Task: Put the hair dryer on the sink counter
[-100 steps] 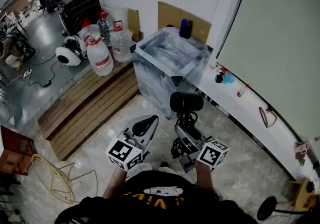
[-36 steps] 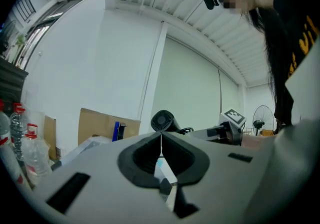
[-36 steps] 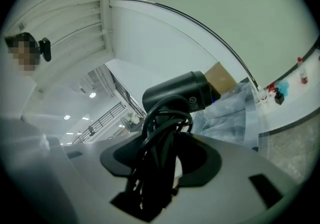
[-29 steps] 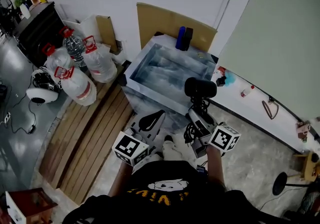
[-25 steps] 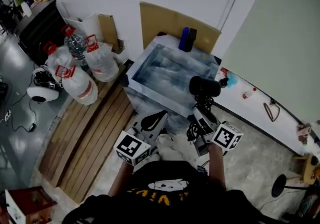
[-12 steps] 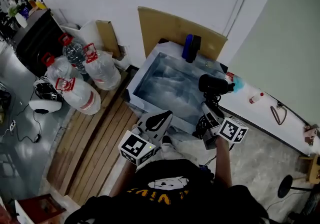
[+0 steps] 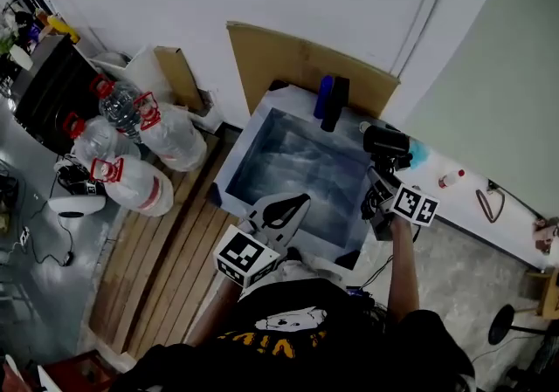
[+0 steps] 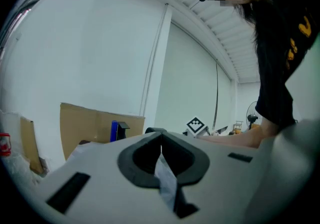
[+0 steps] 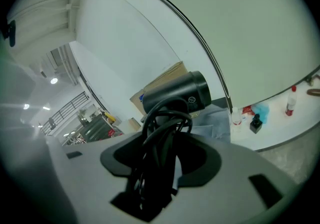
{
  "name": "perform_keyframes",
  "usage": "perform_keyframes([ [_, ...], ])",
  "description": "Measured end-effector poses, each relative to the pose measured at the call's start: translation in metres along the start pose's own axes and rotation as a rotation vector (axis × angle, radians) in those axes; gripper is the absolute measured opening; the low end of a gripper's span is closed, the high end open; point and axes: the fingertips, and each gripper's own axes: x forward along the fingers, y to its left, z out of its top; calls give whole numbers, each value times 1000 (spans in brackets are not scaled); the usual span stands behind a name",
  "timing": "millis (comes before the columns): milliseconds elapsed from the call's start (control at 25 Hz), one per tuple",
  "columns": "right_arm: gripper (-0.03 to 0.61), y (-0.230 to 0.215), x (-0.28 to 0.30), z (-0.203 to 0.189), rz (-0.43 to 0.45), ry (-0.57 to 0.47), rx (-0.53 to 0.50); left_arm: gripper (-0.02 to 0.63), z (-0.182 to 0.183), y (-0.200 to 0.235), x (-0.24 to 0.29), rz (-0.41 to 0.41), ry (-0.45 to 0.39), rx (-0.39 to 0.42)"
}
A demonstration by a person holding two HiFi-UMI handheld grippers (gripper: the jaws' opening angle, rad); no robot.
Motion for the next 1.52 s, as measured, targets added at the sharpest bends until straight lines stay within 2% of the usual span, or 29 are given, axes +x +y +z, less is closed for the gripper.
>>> perform_keyframes([
  [160,201,-38,34,16,-38,32,9,9,-2,7,14,-16,28,-1],
  [560,201,-120,89,25,-159,134,37,9,-10,34,28,18,79,-12],
  [720,204,-124,94,29,-132,104,97,9,-13,35,28,33,93,-16],
  [1000,225,-133,115,39,-145,69,71,9,-18,36,29,61,102,-22],
  [1240,259,-135,122,40,-194,85,-32,9,-17,40,28,95,108,-16],
  [1520,278,-137,123,39,-276,78,-94,9,-17,46,29,133,107,-17],
])
